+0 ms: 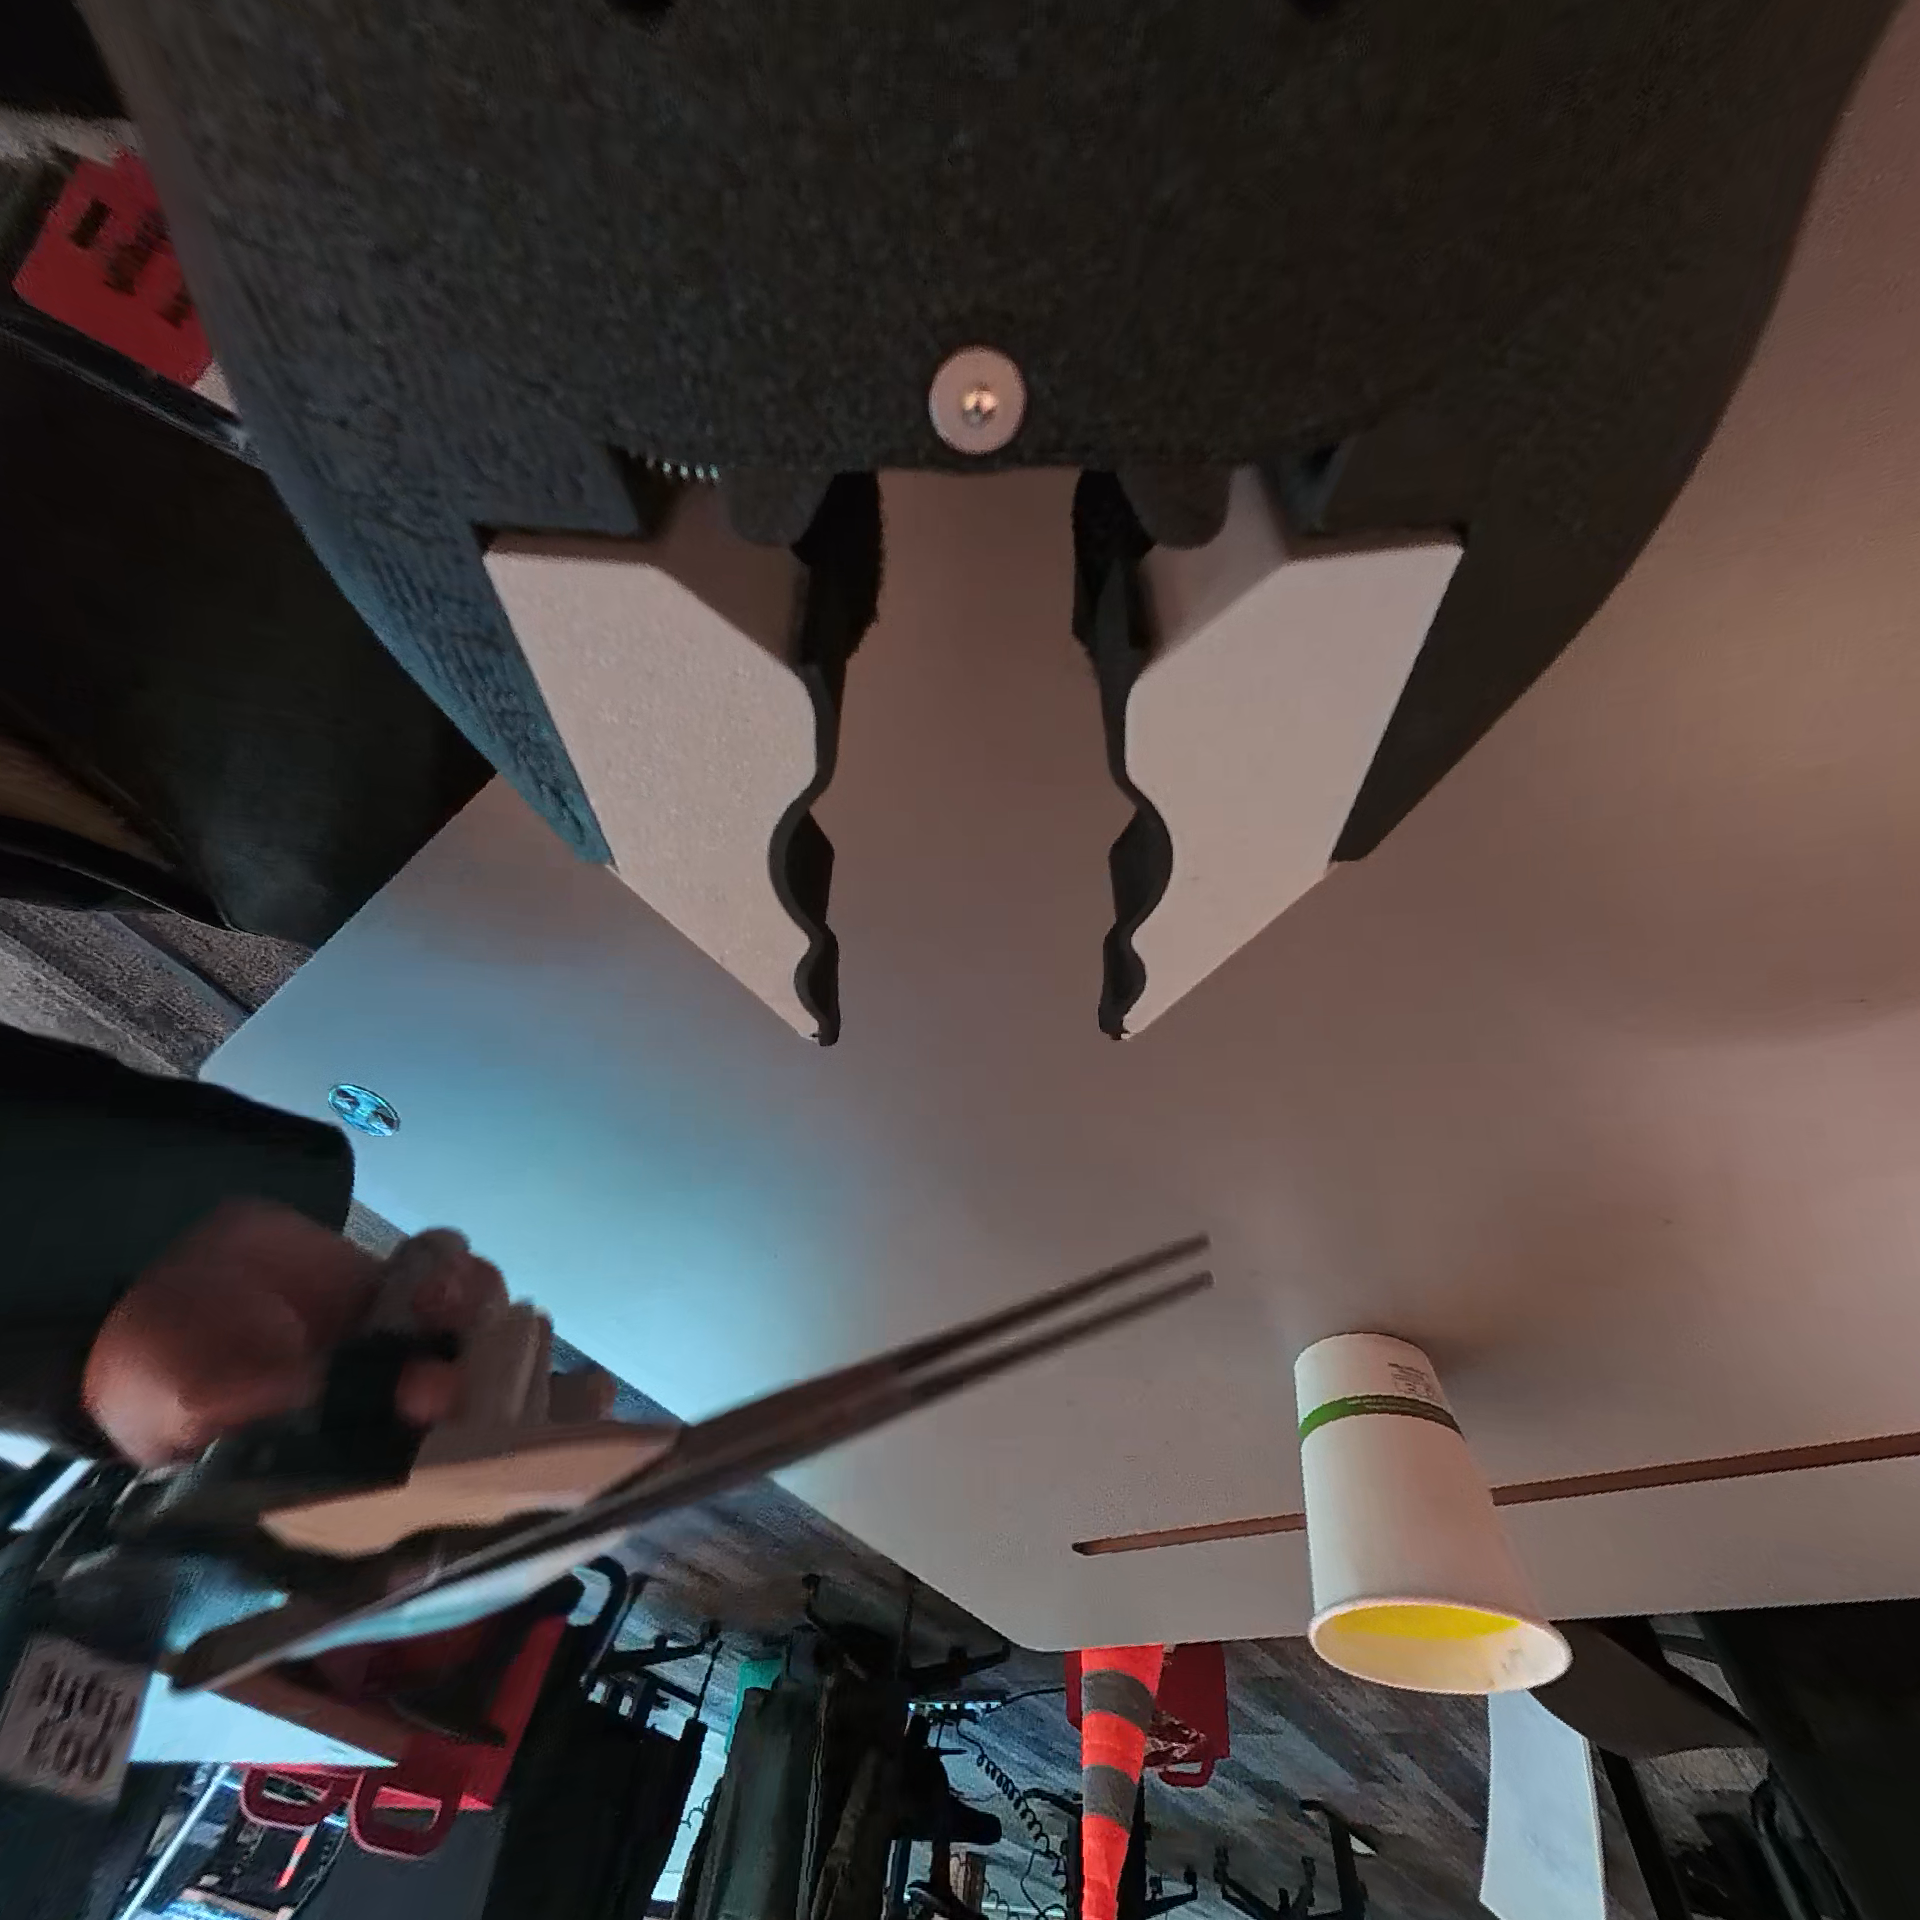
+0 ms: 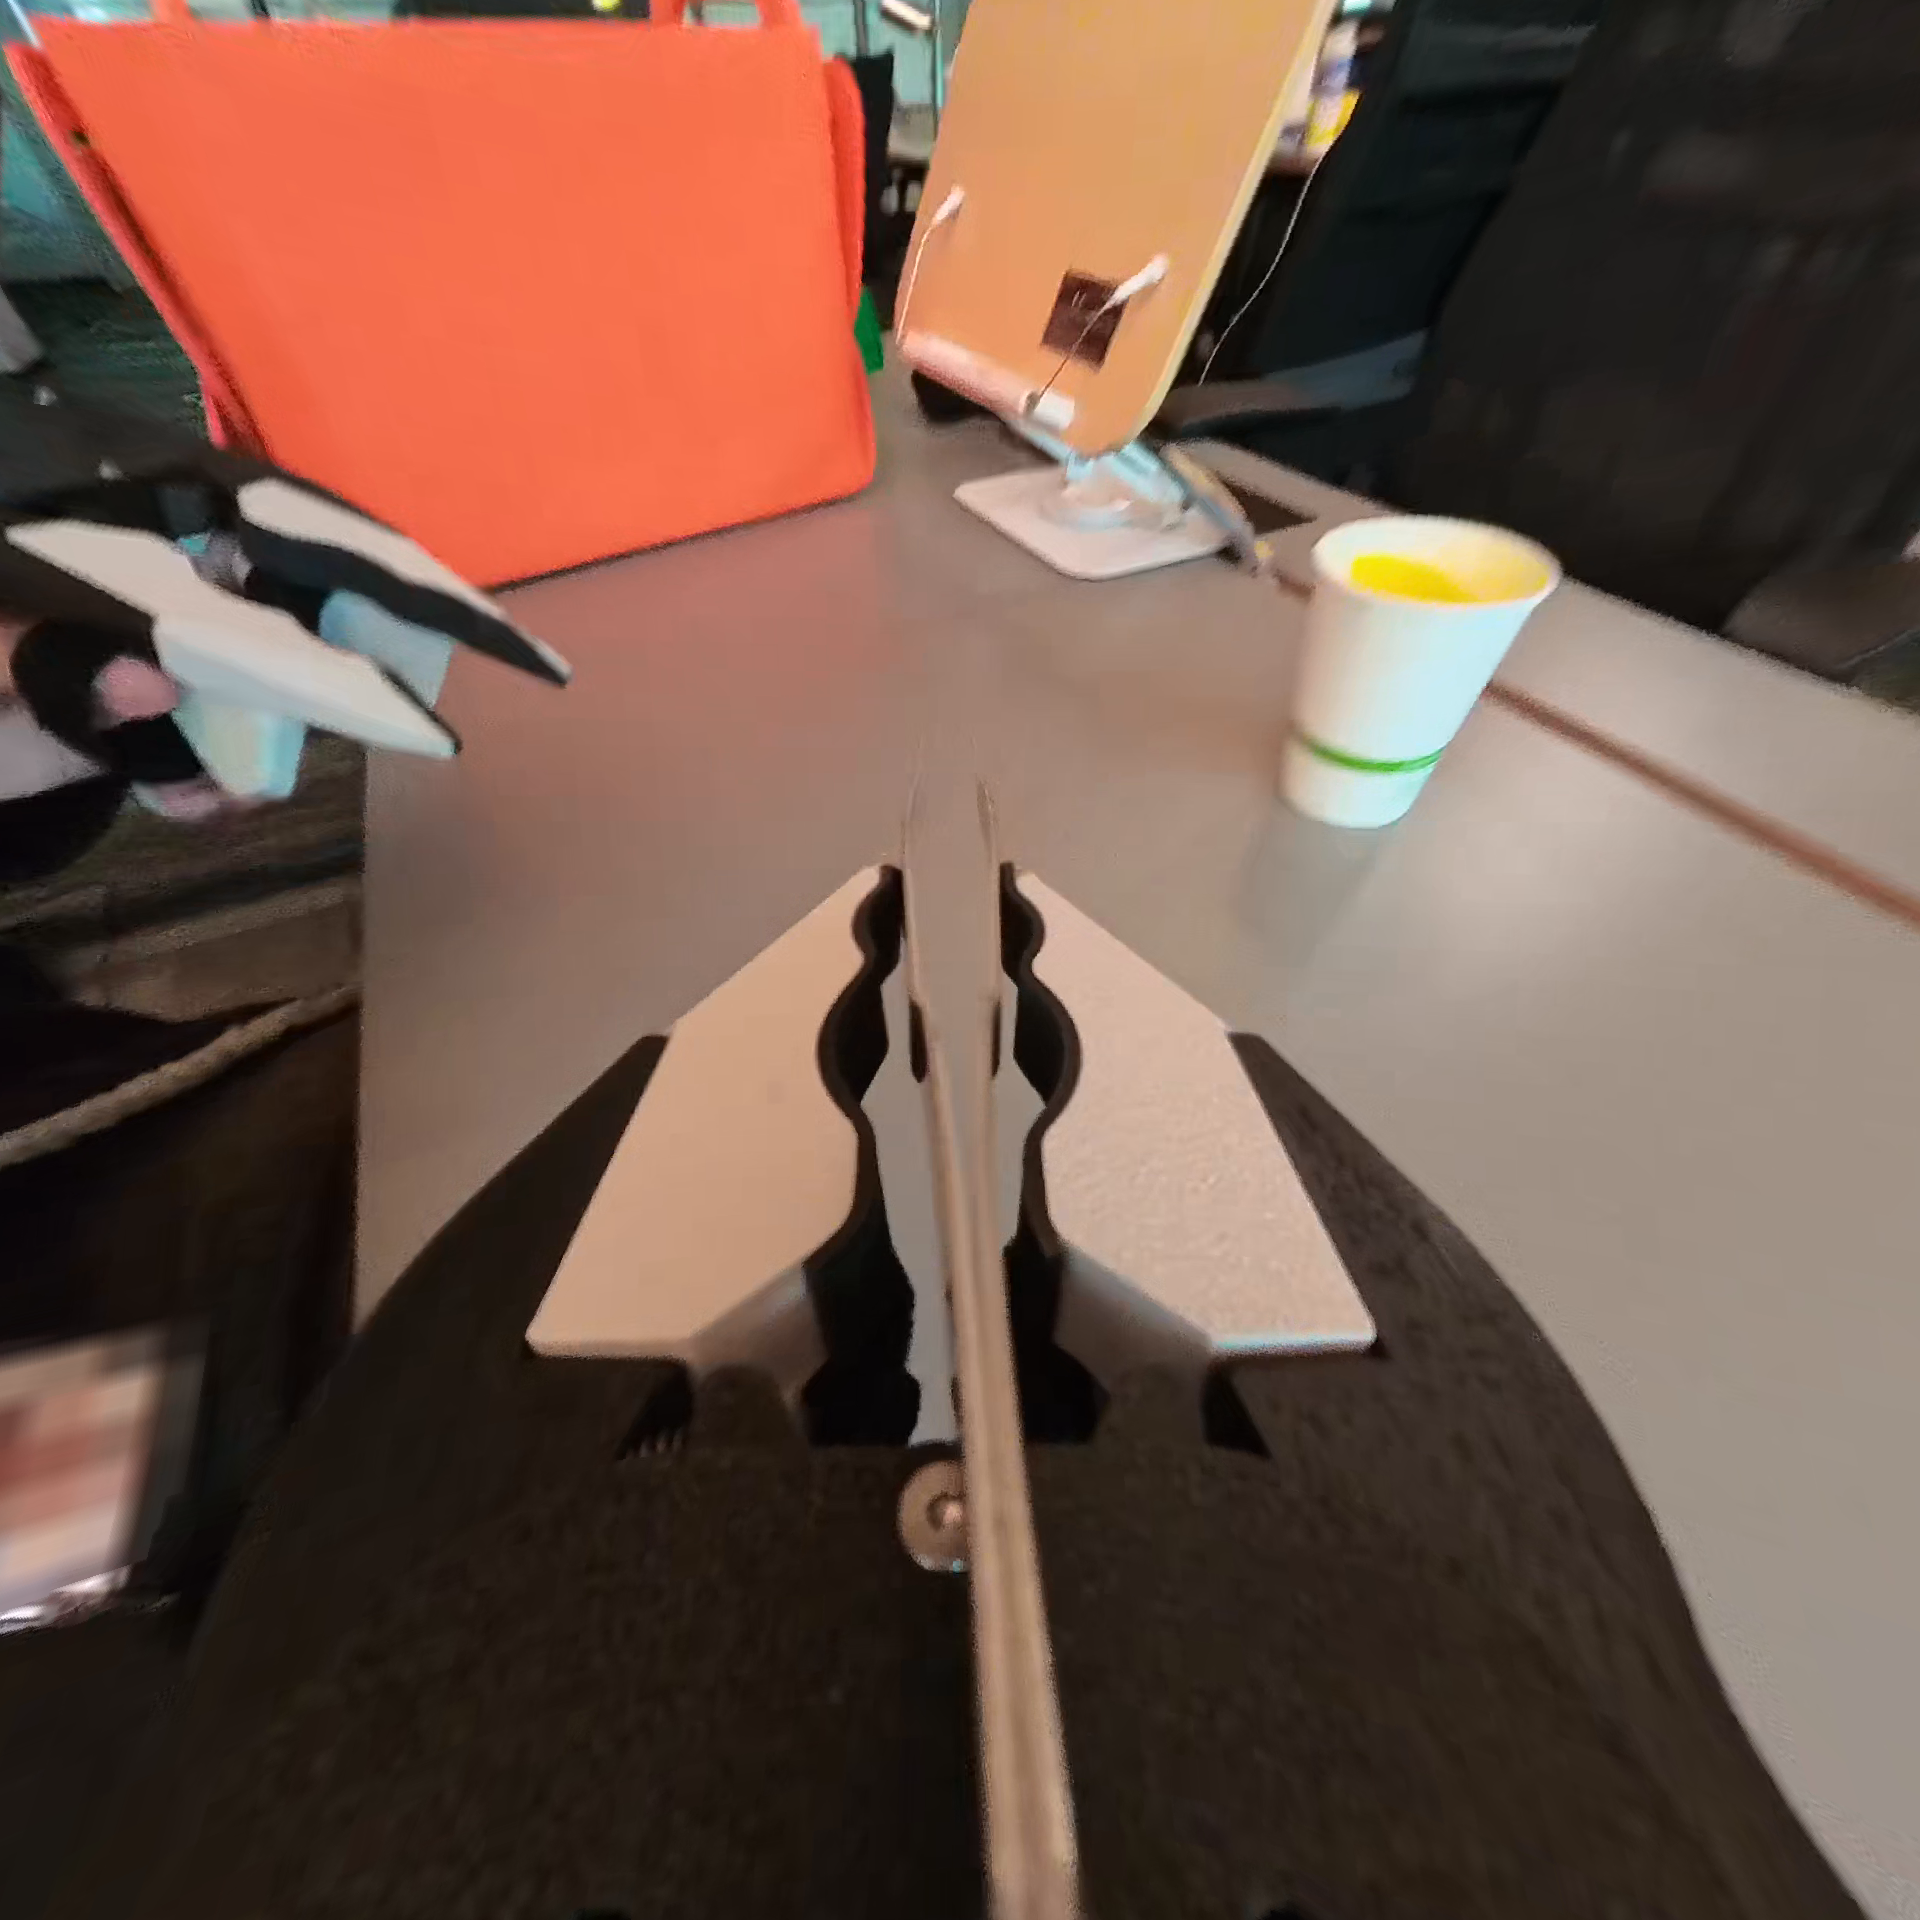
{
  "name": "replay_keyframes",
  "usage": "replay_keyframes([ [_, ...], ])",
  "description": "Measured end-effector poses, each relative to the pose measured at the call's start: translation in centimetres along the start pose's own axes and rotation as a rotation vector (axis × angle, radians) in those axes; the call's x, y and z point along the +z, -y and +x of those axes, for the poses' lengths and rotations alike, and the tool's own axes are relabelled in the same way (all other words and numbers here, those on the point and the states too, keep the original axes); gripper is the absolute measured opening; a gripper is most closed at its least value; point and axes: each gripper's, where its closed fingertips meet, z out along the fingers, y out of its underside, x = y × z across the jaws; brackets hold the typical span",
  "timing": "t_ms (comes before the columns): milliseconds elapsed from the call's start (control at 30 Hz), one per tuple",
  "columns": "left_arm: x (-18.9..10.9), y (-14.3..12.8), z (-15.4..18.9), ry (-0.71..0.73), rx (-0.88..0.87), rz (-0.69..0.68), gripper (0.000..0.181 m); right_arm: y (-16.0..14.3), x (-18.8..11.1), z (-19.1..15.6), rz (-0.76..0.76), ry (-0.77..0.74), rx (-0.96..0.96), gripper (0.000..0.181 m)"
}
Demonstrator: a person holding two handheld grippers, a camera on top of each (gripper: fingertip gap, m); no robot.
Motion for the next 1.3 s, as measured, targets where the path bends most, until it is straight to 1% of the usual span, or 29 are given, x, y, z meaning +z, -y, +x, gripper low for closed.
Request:
replay_keyframes([
  [67,0.2,0.1,1.1,-0.057,0.004,0.005,0.051,-1.3,0.6,-1.3,-0.056,0.028,-0.01,0.017],
  [100,0.3,0.4,2.4,-0.134,-0.011,0.026,0.051,-1.3,0.9,-1.9,-0.061,0.041,-0.03,0.017],
  [167,0.5,0.9,4.3,-0.239,-0.025,0.057,0.051,-0.8,1.6,-3.4,-0.038,0.084,-0.048,0.017],
  [200,0.7,1.4,5.5,-0.302,0.015,0.07,0.051,-0.6,1.8,-4.5,-0.031,0.135,-0.05,0.017],
  [233,1.0,1.7,6.3,-0.352,0.078,0.051,0.051,-0.5,2.0,-5.8,-0.033,0.197,-0.055,0.017],
  [300,1.7,2.1,6.5,-0.365,0.232,-0.047,0.053,-0.9,2.1,-7.8,-0.051,0.29,-0.078,0.017],
  [367,1.7,3.0,7.5,-0.431,0.329,-0.087,0.054,-1.3,2.3,-8.9,-0.067,0.321,-0.108,0.017],
  [467,2.4,2.0,7.4,-0.481,0.493,-0.26,0.054,-1.1,2.1,-9.7,-0.056,0.346,-0.144,0.017],
  [533,2.9,1.3,7.8,-0.542,0.528,-0.343,0.054,-0.8,2.0,-9.7,-0.046,0.334,-0.15,0.017],
  [600,3.8,0.8,7.6,-0.536,0.583,-0.407,0.053,-0.8,1.8,-9.7,-0.052,0.341,-0.158,0.017],
  [633,4.3,0.7,7.4,-0.53,0.618,-0.429,0.047,-0.9,1.8,-9.7,-0.059,0.339,-0.169,0.017],
  [667,4.4,0.5,7.5,-0.547,0.647,-0.452,0.027,-1.1,1.8,-9.6,-0.069,0.335,-0.182,0.017],
  [700,4.5,0.5,7.6,-0.558,0.666,-0.475,0.019,-1.4,1.8,-9.6,-0.08,0.341,-0.198,0.016],
  [767,4.7,0.0,7.4,-0.557,0.685,-0.532,0.018,-1.8,1.9,-9.4,-0.085,0.34,-0.21,0.016],
  [833,5.2,-0.4,6.7,-0.526,0.695,-0.571,0.015,-2.1,2.0,-8.6,-0.086,0.319,-0.196,0.016],
  [933,5.7,-1.1,4.4,-0.459,0.713,-0.619,0.013,-1.8,1.8,-6.4,-0.072,0.255,-0.139,0.024],
  [1000,6.0,-1.2,2.7,-0.433,0.692,-0.617,0.012,-1.7,1.5,-4.1,-0.066,0.184,-0.093,0.031],
  [1100,6.7,-1.5,0.0,-0.404,0.648,-0.668,0.011,-1.8,0.6,0.3,-0.066,0.016,-0.069,0.037],
  [1200,8.3,-1.6,-2.8,-0.364,0.685,-0.71,0.011,-2.2,-0.7,4.6,-0.063,-0.136,-0.024,0.046],
  [1267,10.1,-1.5,-4.5,-0.344,0.696,-0.727,0.011,-2.6,-1.4,6.6,-0.061,-0.199,0.037,0.057],
  [1300,11.1,-1.5,-5.3,-0.34,0.691,-0.733,0.011,-2.6,-1.7,7.3,-0.055,-0.219,0.061,0.057],
])
